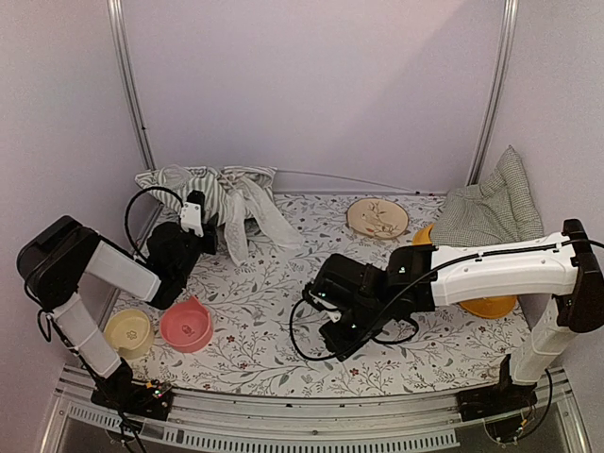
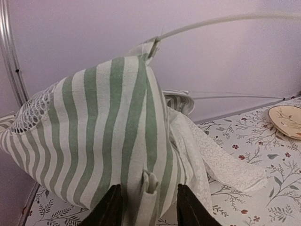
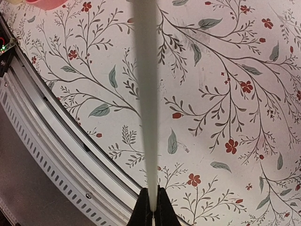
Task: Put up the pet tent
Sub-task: Pick up the tent fabric from the tent.
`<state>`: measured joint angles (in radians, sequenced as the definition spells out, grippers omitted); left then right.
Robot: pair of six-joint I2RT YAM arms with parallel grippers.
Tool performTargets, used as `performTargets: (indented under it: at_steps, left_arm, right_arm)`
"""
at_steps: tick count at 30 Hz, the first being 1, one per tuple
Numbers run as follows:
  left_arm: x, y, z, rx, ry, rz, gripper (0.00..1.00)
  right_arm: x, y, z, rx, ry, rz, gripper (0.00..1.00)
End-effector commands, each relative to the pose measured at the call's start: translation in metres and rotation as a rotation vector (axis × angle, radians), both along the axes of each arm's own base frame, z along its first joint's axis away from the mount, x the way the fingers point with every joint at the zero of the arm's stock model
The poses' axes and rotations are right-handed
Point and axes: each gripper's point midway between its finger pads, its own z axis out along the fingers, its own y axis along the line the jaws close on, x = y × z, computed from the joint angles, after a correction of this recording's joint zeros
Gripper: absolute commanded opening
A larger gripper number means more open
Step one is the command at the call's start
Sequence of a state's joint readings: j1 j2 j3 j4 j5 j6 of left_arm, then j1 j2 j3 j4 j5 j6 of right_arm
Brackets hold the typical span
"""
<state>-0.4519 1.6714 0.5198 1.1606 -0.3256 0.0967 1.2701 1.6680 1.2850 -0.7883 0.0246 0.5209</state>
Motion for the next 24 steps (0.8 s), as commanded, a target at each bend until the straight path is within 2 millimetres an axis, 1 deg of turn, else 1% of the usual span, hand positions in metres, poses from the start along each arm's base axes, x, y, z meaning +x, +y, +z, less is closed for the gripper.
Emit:
performTargets:
  at_steps: [1, 3, 8, 16, 22, 24]
  left_arm:
    - [0.006, 0.003, -0.007, 0.006, 0.021, 0.013, 0.37]
    - [0.005, 0.001, -0.007, 0.011, 0.022, 0.008, 0.36]
    - [-0.002, 0.004, -0.008, -0.003, 0.025, 0.013, 0.36]
    - [-0.005, 0.000, -0.012, 0.013, 0.034, 0.020, 0.33]
    - [-0.003, 0.002, -0.012, 0.008, 0.036, 0.033, 0.28]
    - [-0.002, 0.001, -0.011, 0.012, 0.034, 0.032, 0.21]
  right_arm:
    - [0.018, 0.010, 0.027, 0.087, -0.062, -0.047, 0.00]
    - [0.020, 0.009, 0.029, 0.087, -0.066, -0.051, 0.00]
    - [0.022, 0.009, 0.036, 0.093, -0.076, -0.055, 0.00]
    - [0.025, 0.007, 0.040, 0.092, -0.087, -0.056, 0.00]
    - [0.024, 0.007, 0.042, 0.096, -0.088, -0.057, 0.00]
    - [0.025, 0.007, 0.043, 0.098, -0.088, -0.056, 0.00]
